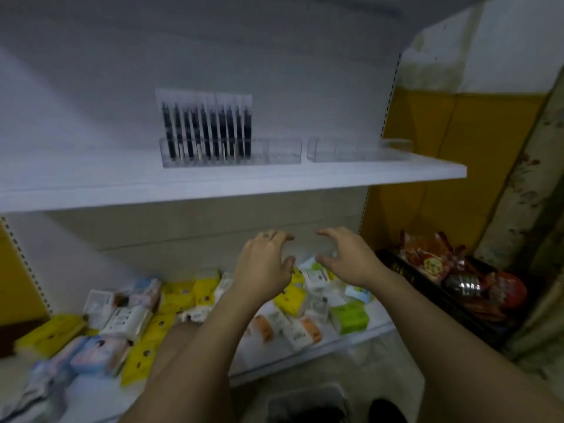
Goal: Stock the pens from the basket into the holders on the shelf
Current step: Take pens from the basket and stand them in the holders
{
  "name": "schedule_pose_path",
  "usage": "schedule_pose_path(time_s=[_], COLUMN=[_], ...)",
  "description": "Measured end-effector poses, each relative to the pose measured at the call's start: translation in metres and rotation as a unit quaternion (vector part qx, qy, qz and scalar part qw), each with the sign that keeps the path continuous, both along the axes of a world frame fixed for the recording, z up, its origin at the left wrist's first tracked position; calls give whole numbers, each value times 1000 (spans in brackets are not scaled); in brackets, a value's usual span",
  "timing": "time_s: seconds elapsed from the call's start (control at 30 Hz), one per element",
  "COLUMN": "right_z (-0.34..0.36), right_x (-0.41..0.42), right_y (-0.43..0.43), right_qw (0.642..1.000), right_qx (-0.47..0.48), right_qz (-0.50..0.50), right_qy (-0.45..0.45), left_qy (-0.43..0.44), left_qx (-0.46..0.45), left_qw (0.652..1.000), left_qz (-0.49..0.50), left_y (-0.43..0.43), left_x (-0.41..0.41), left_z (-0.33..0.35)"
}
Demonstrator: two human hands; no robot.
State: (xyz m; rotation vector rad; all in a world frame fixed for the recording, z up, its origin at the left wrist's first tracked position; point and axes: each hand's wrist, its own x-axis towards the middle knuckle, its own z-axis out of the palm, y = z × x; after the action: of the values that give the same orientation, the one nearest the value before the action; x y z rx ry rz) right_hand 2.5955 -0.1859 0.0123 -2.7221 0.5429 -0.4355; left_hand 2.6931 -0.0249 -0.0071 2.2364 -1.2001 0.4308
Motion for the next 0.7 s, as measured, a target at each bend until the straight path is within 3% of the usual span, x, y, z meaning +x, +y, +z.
schedule_pose_path(time_s=[0.33, 0.57, 0.7], right_z=[-128, -210, -258], right_x=[-14, -17, -22], right_y=[-8, -31, -41], right_qw=[988, 963, 946], right_qx=[84, 150, 194], right_qz=[-13, -20, -20], right_qy=[129, 225, 257], left_qy=[133, 125, 171], left_qx=[142, 267, 333], left_qw=[981, 956, 927], left_qz=[-17, 6, 15], left_y=[-22, -52, -63], left_x=[-11, -11, -16], left_z=[-120, -186, -235])
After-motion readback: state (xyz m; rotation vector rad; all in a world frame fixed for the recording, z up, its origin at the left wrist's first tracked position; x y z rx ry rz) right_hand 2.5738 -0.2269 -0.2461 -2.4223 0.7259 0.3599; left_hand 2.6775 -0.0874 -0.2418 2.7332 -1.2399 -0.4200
